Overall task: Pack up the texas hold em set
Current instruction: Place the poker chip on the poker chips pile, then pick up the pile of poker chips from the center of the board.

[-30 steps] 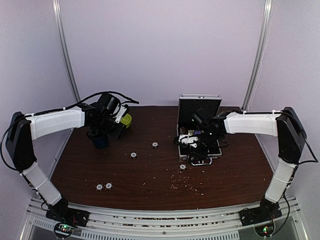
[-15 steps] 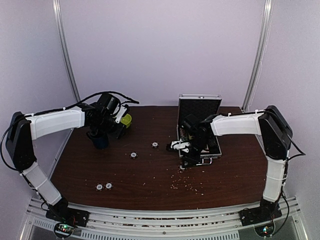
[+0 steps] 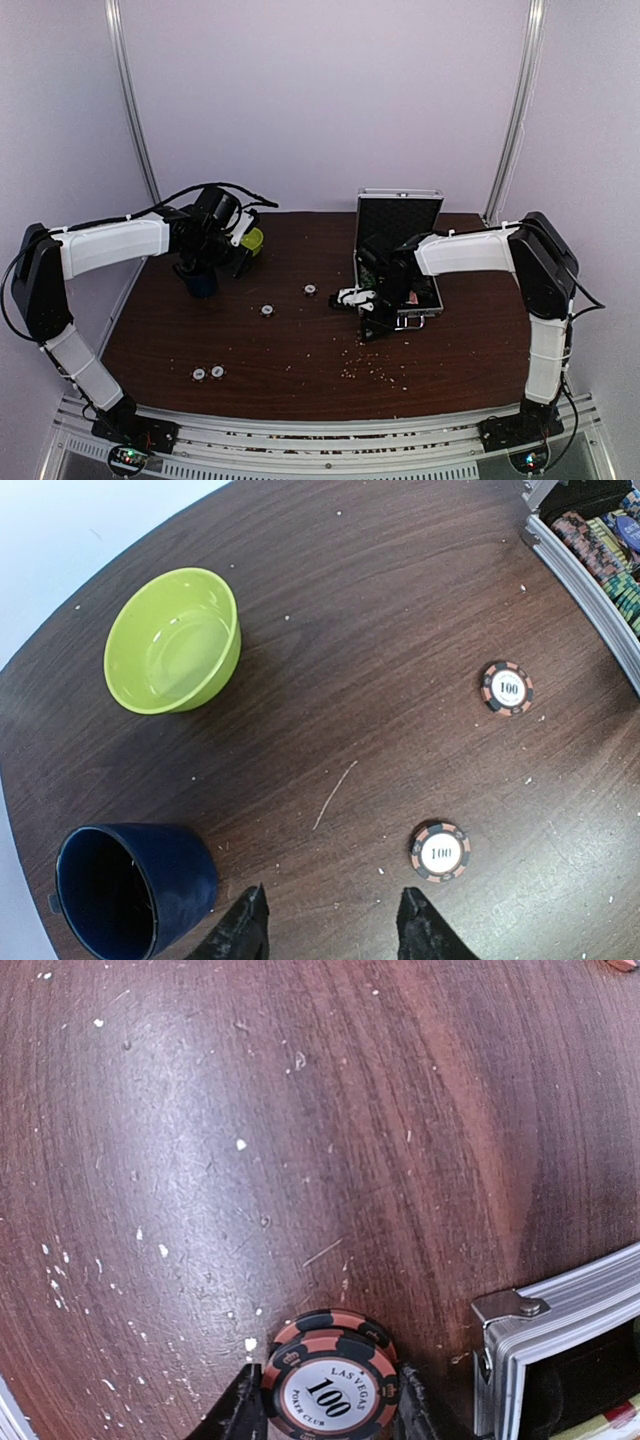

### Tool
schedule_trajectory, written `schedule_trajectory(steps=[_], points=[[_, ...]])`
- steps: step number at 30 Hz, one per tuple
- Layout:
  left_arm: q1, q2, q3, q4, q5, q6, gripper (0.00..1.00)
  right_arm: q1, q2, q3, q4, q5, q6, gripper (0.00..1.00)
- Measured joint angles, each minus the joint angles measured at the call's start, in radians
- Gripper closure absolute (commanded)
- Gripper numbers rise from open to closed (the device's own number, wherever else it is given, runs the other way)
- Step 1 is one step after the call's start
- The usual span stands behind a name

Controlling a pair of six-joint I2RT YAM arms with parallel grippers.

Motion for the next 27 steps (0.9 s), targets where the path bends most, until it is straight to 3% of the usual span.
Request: schedule_trajectory(steps=[12,27], points=[[0.0,0.001,0.0,0.0,0.007,0.002,0.56,0.003,0.03,0.035,-0.037,-0.002,0.014,0.47],[0.0,0.002,0.0,0.0,0.012,0.002,0.56,0.05,0.048,0.064,-0.065,0.115,0.018,0.57]])
